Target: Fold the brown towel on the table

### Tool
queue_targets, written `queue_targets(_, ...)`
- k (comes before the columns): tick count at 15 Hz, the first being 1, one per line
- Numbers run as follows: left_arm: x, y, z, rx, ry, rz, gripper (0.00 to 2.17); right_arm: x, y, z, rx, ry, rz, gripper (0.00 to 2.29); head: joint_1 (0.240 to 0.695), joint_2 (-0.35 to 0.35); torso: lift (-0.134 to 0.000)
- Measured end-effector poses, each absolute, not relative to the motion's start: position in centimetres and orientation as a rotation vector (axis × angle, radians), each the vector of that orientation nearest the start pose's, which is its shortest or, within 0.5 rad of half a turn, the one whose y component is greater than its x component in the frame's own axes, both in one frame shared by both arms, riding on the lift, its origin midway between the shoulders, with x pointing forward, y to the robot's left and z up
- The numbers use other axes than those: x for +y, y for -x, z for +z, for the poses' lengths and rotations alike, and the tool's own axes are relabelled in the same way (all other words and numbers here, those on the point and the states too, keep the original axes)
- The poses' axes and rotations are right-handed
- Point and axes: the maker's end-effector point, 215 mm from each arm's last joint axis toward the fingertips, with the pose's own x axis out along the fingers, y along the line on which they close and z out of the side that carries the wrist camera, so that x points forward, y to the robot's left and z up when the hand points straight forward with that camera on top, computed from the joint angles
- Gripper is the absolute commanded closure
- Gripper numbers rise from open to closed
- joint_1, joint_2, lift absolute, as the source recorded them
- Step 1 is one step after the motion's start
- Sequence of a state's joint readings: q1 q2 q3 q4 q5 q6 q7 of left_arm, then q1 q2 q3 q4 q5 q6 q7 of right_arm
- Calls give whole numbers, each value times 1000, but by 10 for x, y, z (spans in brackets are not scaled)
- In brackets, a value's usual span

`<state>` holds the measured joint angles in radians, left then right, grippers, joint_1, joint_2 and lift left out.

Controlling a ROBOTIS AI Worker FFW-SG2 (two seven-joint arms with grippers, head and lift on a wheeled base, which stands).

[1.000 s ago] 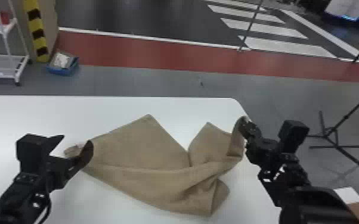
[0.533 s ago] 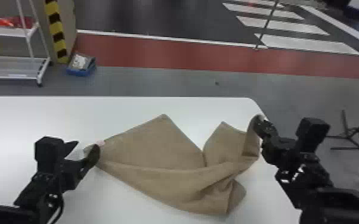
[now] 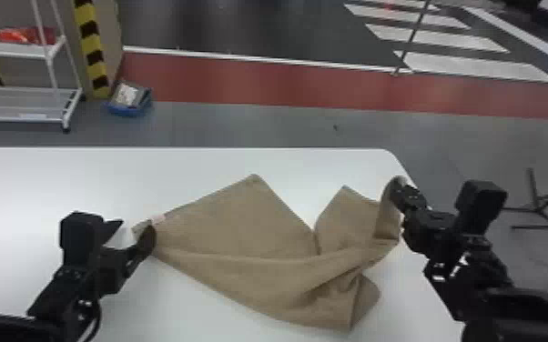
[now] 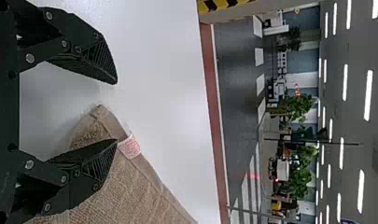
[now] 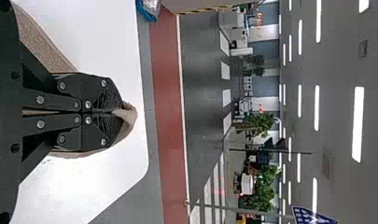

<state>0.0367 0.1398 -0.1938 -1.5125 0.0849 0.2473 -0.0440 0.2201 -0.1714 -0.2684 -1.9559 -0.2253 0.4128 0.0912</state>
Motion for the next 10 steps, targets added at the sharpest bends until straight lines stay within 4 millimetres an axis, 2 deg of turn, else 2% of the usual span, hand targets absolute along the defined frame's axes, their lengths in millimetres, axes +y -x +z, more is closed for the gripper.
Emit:
queue_targets(1,163,-549,-480,365,-74,-224,670,-379,-519,-344,203,-28,-91,1565,695,-219,-110)
queue_targets(2,163,-550,-480,365,-77,-227,704,-379,-519,-344,204,-29,-91,1565,695,-220,-110)
queue_targets(8,159,-547,-488,394,-104,-234,745,-379,-519,-346,206,-37,-85,1565,695,-224,-110)
queue_targets(9,159,-546,-489,399,-106,-235,1089,-379,-519,-346,207,-40,-84,1565,695,-224,-110)
queue_targets(10,160,-546,-490,403,-109,-230,1298,-379,-519,-346,207,-43,-83,1565,695,-224,-110)
